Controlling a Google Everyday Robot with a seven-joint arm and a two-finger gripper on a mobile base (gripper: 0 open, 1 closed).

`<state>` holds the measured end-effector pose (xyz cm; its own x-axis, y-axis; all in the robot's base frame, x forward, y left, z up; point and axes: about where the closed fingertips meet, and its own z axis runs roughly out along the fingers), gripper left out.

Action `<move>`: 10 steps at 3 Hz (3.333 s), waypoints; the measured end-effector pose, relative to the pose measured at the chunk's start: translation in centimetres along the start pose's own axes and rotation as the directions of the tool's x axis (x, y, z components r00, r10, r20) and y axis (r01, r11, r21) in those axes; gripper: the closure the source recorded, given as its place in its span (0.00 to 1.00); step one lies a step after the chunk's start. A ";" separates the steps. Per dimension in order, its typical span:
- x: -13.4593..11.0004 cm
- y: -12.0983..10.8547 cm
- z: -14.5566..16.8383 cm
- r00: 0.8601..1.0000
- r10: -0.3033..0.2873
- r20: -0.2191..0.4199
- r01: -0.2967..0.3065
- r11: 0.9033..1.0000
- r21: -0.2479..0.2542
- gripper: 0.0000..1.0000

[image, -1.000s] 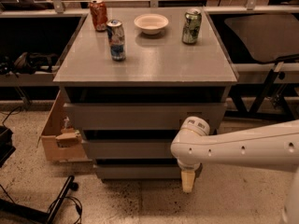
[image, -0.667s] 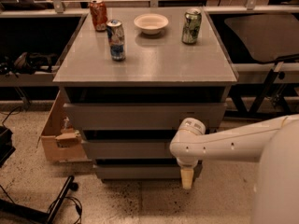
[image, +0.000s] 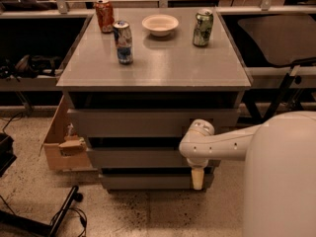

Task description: Open middle drawer

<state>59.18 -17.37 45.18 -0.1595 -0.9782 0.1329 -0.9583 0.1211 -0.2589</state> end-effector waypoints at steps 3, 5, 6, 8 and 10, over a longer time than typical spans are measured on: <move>0.9 -0.3 2.9 0.997 0.071 0.007 -0.071 0.997 -0.043 0.41; 5.3 1.9 -1.3 0.988 0.129 -0.085 -0.133 0.990 -0.045 0.87; 8.2 3.1 -5.0 0.979 0.140 -0.150 -0.146 0.989 -0.028 0.93; 8.2 3.0 -5.0 0.979 0.141 -0.147 -0.146 0.989 -0.027 0.38; 8.2 3.0 -5.0 0.979 0.141 -0.147 -0.146 0.989 -0.027 0.00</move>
Offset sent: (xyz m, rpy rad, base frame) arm 0.0213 0.0049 -0.0563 0.0755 0.0570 -0.0464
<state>53.80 -24.15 50.26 -0.3258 -0.9160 0.2342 -0.9307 0.2672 -0.2499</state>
